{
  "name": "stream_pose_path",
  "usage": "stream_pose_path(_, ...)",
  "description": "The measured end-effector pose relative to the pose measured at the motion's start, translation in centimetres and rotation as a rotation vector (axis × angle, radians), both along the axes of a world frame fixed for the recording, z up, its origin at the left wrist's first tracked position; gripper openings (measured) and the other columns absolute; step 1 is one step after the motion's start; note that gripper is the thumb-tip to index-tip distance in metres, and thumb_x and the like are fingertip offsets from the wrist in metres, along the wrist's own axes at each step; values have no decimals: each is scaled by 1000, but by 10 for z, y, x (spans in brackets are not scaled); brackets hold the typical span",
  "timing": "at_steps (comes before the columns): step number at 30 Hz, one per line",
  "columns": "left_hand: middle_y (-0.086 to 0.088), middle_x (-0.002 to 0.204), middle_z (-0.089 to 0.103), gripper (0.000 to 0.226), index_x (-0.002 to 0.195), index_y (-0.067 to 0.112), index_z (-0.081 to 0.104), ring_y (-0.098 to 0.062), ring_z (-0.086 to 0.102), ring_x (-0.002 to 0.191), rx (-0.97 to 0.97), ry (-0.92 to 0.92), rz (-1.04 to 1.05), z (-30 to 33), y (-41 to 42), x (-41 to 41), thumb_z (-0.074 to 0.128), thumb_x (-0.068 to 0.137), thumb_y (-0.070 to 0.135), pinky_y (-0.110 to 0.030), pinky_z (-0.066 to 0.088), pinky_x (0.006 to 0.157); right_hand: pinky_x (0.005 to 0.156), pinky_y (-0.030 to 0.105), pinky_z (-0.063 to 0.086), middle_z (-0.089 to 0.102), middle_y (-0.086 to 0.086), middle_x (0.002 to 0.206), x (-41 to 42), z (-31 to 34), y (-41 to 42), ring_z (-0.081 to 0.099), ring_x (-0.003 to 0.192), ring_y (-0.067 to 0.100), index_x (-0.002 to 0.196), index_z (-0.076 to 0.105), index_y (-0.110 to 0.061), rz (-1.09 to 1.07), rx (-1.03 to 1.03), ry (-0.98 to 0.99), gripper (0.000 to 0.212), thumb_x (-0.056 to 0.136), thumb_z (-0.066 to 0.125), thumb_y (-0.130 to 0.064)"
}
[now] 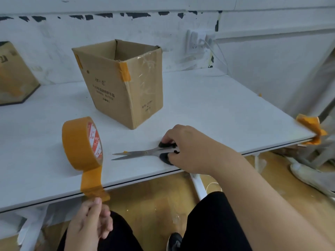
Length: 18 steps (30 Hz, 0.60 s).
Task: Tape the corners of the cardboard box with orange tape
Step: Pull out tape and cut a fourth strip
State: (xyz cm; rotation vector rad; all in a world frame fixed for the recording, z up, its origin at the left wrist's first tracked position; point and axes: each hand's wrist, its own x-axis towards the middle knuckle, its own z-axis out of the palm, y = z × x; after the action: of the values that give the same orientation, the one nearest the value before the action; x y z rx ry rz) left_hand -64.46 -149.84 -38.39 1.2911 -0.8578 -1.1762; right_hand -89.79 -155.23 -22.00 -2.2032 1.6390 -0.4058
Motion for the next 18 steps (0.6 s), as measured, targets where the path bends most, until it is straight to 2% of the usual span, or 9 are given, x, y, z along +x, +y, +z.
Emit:
stream_pose_path(2, -14, 68, 52, 17, 87, 14, 55, -17, 49, 33, 9, 19, 19, 1, 0, 1, 49, 91, 29, -19, 34, 30, 85, 28, 46, 53, -2, 113, 0, 2, -2, 48, 103, 15, 116, 61, -19, -11, -3, 31, 30, 88, 58, -27)
stream_pose_path(4, -16, 73, 56, 19, 86, 14, 57, -17, 51, 34, 20, 33, 14, 4, 0, 1, 49, 92, 30, -21, 34, 30, 83, 28, 47, 53, 1, 112, 0, 4, -4, 49, 103, 17, 115, 62, -16, -21, -6, 75, 30, 88, 59, -29)
stream_pose_path(6, -11, 63, 62, 28, 84, 11, 58, -17, 50, 34, 27, 38, 7, 7, 1, 1, 53, 83, 39, -24, 35, 37, 82, 28, 45, 53, 3, 107, 0, 3, -5, 46, 104, 20, 110, 63, -13, -24, -57, 159, 30, 87, 58, -32)
stream_pose_path(8, -7, 51, 61, 37, 82, 6, 59, -17, 47, 33, 37, 30, 20, 9, 1, 1, 55, 77, 43, -25, 35, 42, 82, 28, 41, 54, 3, 103, -1, 1, -6, 42, 104, 22, 108, 63, -13, -38, -113, 226, 30, 87, 57, -34)
stream_pose_path(12, -12, 41, 50, 40, 85, -2, 56, -17, 42, 28, 65, 36, 24, 9, 4, 1, 54, 83, 37, -13, 32, 33, 79, 27, 39, 57, 1, 100, -4, -1, -7, 42, 101, 22, 110, 64, -16, -67, -129, 236, 29, 87, 58, -33)
stream_pose_path(15, -9, 41, 49, 46, 82, 2, 60, -14, 41, 30, 62, 9, 24, 10, 7, -1, 60, 73, 47, -12, 29, 31, 81, 28, 40, 59, 0, 99, -7, -1, -5, 43, 100, 22, 107, 65, -17, -54, -136, 236, 31, 86, 59, -39)
stream_pose_path(18, -6, 44, 51, 48, 70, 15, 66, -12, 42, 34, 28, -58, 16, 10, 11, -3, 67, 65, 62, -15, 30, 30, 78, 28, 40, 62, -4, 94, -14, 3, 4, 47, 98, 19, 101, 66, -19, -42, -126, 204, 30, 86, 57, -44)
